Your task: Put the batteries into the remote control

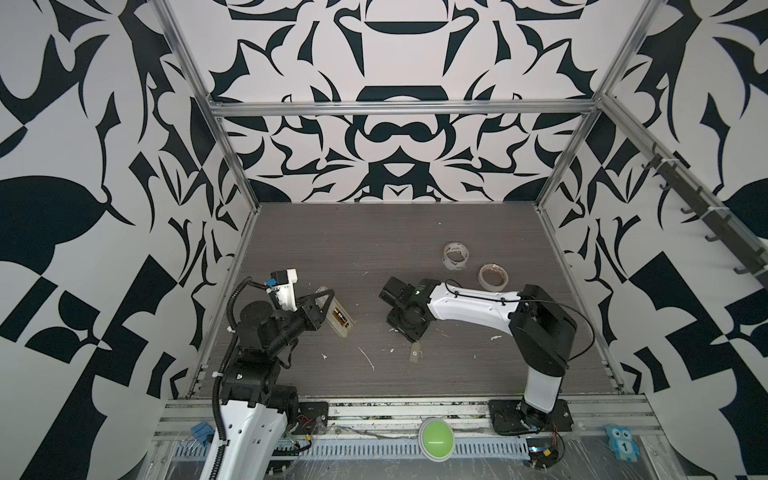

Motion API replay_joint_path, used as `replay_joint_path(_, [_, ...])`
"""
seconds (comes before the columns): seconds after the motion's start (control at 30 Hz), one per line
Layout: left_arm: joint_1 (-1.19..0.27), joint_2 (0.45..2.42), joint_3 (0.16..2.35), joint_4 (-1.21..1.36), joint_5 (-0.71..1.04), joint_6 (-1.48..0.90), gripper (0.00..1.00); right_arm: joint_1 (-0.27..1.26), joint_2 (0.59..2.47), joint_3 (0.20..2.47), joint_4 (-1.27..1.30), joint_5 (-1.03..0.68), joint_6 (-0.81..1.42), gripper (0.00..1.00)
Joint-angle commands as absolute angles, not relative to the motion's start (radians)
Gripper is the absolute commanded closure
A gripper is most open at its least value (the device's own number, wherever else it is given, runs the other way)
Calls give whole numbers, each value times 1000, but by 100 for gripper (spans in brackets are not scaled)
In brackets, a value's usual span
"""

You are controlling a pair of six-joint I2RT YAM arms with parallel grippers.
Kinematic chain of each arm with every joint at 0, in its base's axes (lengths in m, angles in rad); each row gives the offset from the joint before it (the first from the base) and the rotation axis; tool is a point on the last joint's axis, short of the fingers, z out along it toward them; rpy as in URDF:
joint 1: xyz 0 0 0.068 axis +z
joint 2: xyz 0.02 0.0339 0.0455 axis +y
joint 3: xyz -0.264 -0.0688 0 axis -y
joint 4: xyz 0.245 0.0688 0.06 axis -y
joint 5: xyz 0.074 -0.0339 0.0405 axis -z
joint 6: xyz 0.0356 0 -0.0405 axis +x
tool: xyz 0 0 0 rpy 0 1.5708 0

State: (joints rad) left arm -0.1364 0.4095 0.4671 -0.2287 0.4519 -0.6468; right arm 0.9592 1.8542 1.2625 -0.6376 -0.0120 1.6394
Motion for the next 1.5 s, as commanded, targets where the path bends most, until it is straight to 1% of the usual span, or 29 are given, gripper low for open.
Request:
replay_joint_path(0.0, [-132, 402, 487, -209, 456, -635, 100, 947, 1844, 1279, -641, 3, 1629, 49])
replay_joint_path(0.67, [-127, 375, 482, -199, 459, -637, 100, 941, 1924, 1312, -660, -32, 1577, 52])
replay_joint_path(0.83, [-127, 365, 479, -198, 459, -637, 100, 941, 1940, 1317, -668, -29, 1550, 61])
replay_joint_path(1.1, [-127, 379, 481, -196, 468, -638, 100, 941, 1966, 1274, -680, -35, 1491, 80])
replay_joint_path(1.37, [-127, 383, 480, -195, 467, -639, 100, 941, 1985, 1253, -729, 6, 1353, 99])
replay_joint_path(1.47, [-127, 389, 480, -195, 468, -640, 100, 940, 2011, 1308, -765, 31, 1235, 100])
